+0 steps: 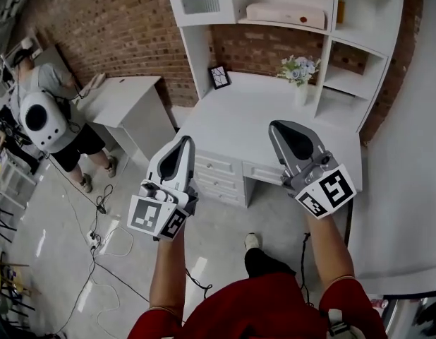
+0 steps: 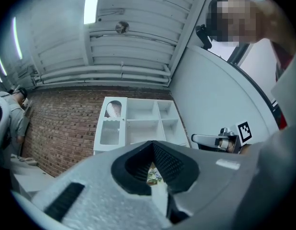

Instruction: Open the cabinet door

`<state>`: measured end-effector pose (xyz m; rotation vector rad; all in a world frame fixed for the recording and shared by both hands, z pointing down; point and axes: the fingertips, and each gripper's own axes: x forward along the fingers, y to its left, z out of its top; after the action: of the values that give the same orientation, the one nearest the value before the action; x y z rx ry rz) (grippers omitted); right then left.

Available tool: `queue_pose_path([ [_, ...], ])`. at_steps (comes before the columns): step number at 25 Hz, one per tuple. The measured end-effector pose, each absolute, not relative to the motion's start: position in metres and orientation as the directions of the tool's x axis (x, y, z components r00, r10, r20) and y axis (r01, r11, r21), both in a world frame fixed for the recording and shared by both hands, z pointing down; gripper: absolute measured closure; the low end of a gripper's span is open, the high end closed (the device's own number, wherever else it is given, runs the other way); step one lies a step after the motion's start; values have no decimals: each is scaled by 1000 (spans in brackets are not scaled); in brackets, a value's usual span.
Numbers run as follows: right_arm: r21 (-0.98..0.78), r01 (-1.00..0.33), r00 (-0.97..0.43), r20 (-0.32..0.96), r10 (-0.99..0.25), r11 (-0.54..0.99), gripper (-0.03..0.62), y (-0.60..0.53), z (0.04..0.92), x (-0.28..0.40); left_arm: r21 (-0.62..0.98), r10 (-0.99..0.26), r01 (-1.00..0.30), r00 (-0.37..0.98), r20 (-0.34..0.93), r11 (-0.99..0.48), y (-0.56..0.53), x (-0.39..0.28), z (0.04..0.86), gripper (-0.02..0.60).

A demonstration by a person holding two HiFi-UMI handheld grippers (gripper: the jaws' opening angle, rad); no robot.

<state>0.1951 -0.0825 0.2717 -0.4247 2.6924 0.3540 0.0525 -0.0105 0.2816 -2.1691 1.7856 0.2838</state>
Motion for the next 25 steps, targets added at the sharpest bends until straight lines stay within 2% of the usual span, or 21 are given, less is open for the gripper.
queue_pose_path([
  [13, 201, -321, -886, -408, -219, 926, 582, -300, 243, 117, -115, -913, -980, 191, -360, -160, -223, -25, 255, 581],
  [19, 195, -293, -902, -381, -203, 936, 582, -351, 234, 80, -117, -920, -981, 188, -343, -157, -272, -48, 250, 581],
  [25, 199, -303, -904, -370, -215, 932, 582, -376, 217, 42, -107, -909, -971, 239, -341, -215, -307, -74, 238, 581],
])
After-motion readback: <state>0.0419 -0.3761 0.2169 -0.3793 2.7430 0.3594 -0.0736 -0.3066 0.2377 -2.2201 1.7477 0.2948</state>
